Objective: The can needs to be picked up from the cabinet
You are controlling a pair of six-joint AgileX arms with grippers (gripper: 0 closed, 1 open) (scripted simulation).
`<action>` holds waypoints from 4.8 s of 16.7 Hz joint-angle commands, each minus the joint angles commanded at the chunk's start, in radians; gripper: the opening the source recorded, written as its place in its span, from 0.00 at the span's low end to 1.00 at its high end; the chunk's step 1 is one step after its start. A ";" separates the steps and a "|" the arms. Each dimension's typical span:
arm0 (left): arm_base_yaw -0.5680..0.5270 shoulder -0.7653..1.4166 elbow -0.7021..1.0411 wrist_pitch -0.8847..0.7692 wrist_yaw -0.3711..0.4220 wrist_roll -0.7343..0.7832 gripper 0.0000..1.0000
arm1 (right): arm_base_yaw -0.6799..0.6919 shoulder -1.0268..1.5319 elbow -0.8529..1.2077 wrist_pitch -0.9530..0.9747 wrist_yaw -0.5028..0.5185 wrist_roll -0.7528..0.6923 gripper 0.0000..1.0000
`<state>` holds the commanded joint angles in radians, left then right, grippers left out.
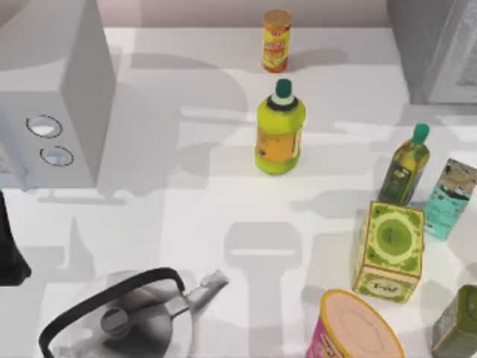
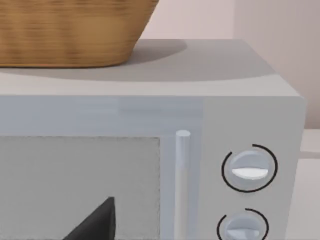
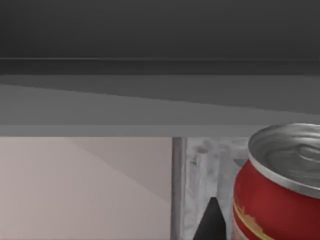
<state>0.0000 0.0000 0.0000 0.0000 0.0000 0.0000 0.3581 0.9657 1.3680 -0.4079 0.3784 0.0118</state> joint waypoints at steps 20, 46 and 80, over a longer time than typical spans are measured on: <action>0.000 0.000 0.000 0.000 0.000 0.000 1.00 | -0.358 -0.966 -1.368 0.408 -0.378 -0.012 0.00; 0.000 0.000 0.000 0.000 0.000 0.000 1.00 | -1.094 0.761 -0.775 1.506 -1.665 -0.070 0.00; 0.000 0.000 0.000 0.000 0.000 0.000 1.00 | -1.261 1.329 -0.607 1.783 -2.024 -0.168 0.60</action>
<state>0.0000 0.0000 0.0000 0.0000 0.0000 0.0000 -0.9033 2.2950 0.7615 1.3752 -1.6454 -0.1567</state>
